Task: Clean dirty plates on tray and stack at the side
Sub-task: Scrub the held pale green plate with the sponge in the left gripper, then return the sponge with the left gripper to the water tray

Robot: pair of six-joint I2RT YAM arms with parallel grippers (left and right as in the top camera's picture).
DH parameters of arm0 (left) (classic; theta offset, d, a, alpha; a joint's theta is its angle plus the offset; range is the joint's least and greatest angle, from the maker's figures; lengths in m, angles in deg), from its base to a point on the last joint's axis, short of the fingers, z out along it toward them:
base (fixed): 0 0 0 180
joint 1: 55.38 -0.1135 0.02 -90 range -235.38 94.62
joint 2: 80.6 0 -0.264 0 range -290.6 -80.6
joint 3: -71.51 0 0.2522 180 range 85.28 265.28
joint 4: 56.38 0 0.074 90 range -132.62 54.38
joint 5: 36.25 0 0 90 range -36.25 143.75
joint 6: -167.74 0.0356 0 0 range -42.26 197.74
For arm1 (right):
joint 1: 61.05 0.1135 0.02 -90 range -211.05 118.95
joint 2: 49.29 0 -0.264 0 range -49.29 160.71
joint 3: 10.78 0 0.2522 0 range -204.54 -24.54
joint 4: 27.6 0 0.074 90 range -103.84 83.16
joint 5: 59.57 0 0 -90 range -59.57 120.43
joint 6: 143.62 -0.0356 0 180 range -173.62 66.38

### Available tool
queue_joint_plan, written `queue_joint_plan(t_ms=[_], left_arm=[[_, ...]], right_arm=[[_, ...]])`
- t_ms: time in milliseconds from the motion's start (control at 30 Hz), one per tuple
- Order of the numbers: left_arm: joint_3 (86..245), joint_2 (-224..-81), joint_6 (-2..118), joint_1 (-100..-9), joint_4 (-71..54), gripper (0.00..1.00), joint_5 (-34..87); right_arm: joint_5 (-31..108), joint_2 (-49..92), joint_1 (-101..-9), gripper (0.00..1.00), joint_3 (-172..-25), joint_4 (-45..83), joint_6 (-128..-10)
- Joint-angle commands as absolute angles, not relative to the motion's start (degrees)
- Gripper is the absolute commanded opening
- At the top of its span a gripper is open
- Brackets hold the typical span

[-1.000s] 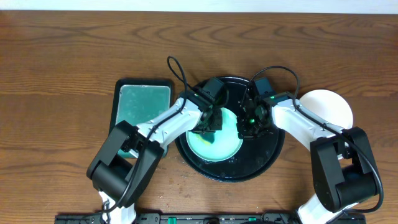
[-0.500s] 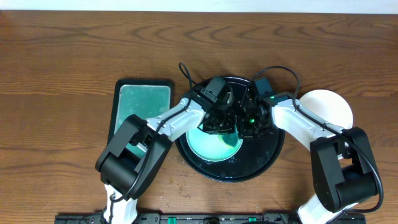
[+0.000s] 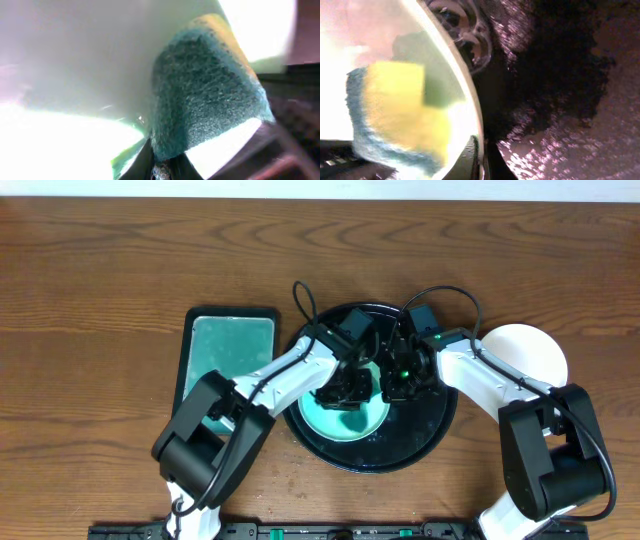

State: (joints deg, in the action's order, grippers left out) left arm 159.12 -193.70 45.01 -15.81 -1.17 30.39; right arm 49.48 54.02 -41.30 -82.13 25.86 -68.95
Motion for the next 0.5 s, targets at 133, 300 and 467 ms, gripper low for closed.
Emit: queue_joint_plan(t_ms=[133, 300, 467], left_arm=[[158.2, -197.2, 44.2, -21.6, 9.7, 0.07, 63.0], [161.7, -197.2, 44.0, -24.2, 13.9, 0.07, 67.1], [166.8, -195.4, 45.2, -24.7, 18.7, 0.07, 61.0]], right_arm=[[47.0, 55.4, -40.8, 0.01, -81.7, 25.6, -68.3], [47.0, 55.4, -40.8, 0.01, -81.7, 25.6, -68.3], [46.9, 55.4, -40.8, 0.01, -81.7, 25.6, -68.3]])
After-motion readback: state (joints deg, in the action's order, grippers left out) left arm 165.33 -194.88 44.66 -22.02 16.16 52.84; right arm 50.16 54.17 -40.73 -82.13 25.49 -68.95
